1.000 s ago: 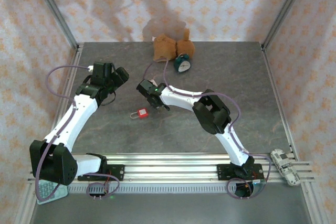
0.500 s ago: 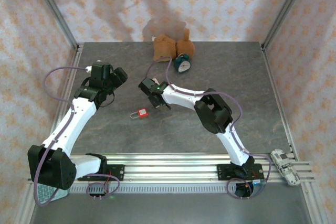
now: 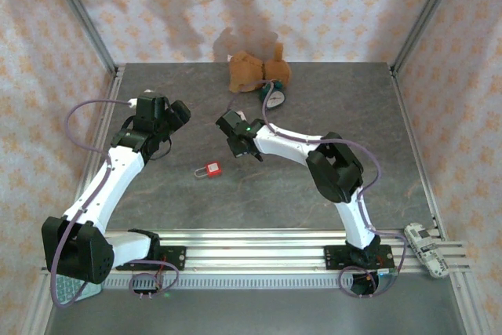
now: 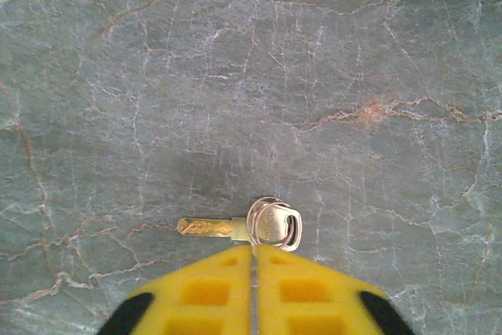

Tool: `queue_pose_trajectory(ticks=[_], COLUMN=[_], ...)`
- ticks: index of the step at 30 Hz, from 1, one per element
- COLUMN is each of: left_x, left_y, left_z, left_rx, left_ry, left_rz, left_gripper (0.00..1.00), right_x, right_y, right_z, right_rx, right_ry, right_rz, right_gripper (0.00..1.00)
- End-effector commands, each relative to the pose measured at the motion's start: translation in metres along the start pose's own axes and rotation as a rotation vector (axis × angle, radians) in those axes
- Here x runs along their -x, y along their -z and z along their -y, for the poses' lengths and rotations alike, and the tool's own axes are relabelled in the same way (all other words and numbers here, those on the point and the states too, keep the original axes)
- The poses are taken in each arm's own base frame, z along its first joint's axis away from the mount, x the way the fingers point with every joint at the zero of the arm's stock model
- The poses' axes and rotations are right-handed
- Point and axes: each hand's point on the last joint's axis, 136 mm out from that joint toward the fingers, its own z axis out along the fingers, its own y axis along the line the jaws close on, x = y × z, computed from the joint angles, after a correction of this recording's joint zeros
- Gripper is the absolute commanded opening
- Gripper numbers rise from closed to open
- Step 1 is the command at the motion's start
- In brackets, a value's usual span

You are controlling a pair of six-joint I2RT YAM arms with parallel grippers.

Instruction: Unlock with the key

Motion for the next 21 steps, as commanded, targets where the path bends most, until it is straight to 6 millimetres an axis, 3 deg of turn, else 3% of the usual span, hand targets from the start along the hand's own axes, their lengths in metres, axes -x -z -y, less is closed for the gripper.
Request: queue_pose_trajectory(ticks=[1,5,10,16,21], left_x=[0.002,0.001,0.0,-0.001,-0.002], left_y=[0.0,0.0,-0.002,-0.004,-0.006], left_z=[0.001,0.002,0.002,0.003,0.003], left_rx=[-0.014,-0.02,-0.022,-0.026,-0.028], left_ry=[-0.009,-0.012,-0.014,-0.017,-0.021], left_rz=[0.011,0.007,-0.001,-0.005,-0.009], left_gripper=[0.84,0.84,0.83,0.83,0.82], right_x=[-0.001,-0.005,-0.01,-0.016,-0.021], right_y=[-0.004,-0.013,-0.026,-0.037,-0.042], right_z=[0.003,0.003,0.004,0.008,0.008], right_rx=[-0.012,-0.003,0.002,0.013,0.023], right_ry=[0.027,0.07,0.069,0.053,0.046], right_rz=[-0.032,-0.074,-0.109,-0.13,-0.138], right_gripper=[0.18,0.27,0.29,0.27,0.17])
